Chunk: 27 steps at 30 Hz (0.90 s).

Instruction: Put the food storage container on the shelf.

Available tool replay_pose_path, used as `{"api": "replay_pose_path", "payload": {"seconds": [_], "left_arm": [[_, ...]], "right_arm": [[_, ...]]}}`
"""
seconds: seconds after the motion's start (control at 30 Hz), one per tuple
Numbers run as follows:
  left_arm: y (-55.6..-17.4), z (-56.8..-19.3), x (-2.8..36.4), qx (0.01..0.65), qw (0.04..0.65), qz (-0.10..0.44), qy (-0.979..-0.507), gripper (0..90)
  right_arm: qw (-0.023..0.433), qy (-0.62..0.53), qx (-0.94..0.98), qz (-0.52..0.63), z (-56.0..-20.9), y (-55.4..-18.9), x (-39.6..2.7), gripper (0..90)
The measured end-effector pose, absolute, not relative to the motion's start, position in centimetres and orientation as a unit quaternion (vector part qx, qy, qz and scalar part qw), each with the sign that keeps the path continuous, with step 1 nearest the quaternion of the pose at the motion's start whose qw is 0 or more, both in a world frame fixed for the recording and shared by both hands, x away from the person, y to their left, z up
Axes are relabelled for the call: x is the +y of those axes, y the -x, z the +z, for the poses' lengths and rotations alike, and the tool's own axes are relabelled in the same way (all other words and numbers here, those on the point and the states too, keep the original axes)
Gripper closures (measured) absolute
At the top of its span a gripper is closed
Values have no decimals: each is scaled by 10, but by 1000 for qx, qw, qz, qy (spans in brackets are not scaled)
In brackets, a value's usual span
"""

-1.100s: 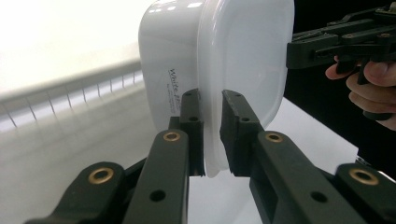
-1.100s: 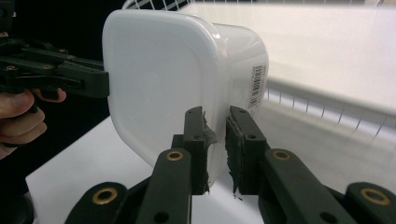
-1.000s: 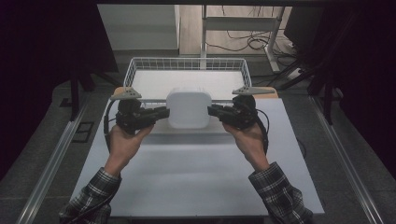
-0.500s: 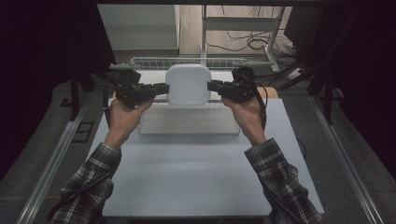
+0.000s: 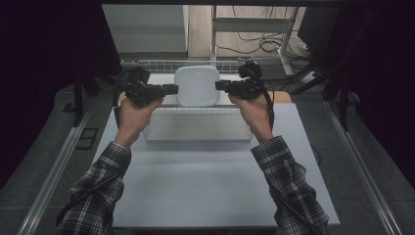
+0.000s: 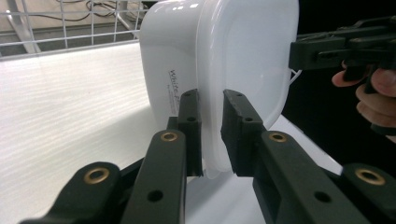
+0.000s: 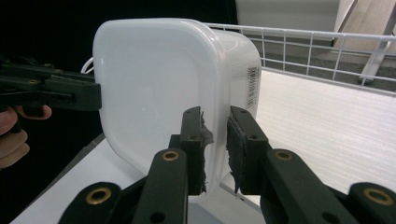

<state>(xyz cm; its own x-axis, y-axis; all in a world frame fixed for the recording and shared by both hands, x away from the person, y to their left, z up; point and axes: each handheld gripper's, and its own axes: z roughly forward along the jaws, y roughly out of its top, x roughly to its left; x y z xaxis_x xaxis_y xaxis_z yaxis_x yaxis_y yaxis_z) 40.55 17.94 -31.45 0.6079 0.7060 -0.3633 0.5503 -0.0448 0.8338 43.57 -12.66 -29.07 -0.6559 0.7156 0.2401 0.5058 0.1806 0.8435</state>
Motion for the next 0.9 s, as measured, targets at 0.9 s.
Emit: {"api": "replay_pose_path", "payload": {"seconds": [0.9], "left_arm": [[-432,-314,173,461,515,62,-720,608]], "right_arm": [[118,-407,767,482,-299,-459,-117,585]]}}
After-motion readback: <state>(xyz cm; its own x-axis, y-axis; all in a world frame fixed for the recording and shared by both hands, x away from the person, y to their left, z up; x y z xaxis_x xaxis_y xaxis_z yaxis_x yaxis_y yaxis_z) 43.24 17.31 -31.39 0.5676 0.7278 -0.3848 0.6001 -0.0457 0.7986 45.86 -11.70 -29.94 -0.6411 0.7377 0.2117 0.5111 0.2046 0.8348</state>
